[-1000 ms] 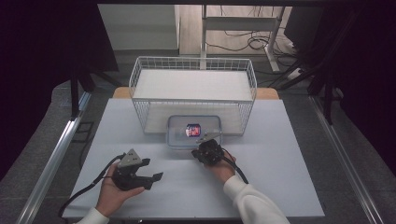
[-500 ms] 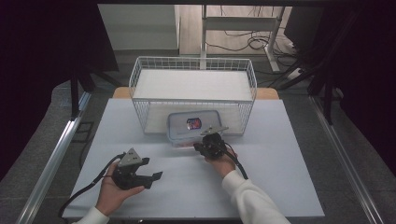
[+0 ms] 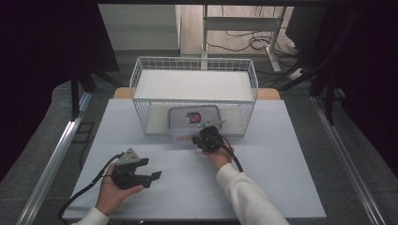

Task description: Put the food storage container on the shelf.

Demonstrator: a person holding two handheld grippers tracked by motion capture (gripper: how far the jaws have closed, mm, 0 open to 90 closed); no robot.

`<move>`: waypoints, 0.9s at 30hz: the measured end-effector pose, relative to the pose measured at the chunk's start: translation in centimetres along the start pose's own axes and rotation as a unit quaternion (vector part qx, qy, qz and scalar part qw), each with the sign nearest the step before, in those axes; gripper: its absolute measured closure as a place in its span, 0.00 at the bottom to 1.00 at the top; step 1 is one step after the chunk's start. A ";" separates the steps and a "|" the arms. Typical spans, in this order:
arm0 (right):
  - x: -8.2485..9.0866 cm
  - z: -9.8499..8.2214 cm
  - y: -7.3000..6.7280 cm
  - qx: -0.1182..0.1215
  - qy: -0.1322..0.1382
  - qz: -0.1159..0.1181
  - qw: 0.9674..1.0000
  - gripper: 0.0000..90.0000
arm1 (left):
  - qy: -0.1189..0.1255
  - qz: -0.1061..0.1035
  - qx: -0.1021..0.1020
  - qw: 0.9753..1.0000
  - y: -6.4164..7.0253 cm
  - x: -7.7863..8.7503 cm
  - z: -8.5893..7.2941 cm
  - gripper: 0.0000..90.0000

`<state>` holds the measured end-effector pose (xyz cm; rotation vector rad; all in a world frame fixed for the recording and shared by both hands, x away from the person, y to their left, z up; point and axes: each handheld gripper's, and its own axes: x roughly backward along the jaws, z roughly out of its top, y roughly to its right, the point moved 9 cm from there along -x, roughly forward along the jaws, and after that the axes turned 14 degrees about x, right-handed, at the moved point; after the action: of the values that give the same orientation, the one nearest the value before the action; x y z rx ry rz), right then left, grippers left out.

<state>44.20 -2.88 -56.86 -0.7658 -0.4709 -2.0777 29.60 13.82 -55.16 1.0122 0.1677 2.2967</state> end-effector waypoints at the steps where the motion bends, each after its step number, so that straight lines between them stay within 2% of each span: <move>1: -0.2 0.2 0.1 -0.002 0.000 -0.002 1.000 0.99 | -0.001 0.000 -0.001 1.000 0.0 0.0 0.0 0.29; 5: -1.0 0.8 1.1 -0.012 0.000 -0.014 1.000 0.99 | -0.001 0.002 -0.005 1.000 0.0 0.1 -0.1 0.29; 9: -1.4 1.2 1.5 -0.024 -0.003 -0.015 1.000 0.99 | -0.004 0.002 -0.006 1.000 -0.1 -0.1 -0.2 0.29; 14: -2.0 1.7 1.9 -0.025 -0.008 -0.019 0.999 0.99 | -0.004 0.002 -0.007 1.000 -0.1 0.0 -0.1 0.29; 18: -2.3 1.9 2.3 -0.034 -0.002 -0.023 0.999 0.99 | -0.005 0.001 -0.008 1.000 -0.1 -0.1 -0.2 0.29; 20: -2.5 2.1 2.3 -0.039 -0.001 -0.022 0.999 0.99 | -0.006 0.001 -0.009 1.000 -0.1 -0.1 -0.2 0.29; 27: -2.8 2.3 2.2 -0.034 0.004 -0.021 0.999 0.99 | -0.007 0.004 -0.012 1.000 -0.2 0.0 -0.2 0.29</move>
<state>48.09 -1.13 -56.91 -0.7947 -0.4161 -2.1438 29.60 13.99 -55.39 1.0168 0.1302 2.2928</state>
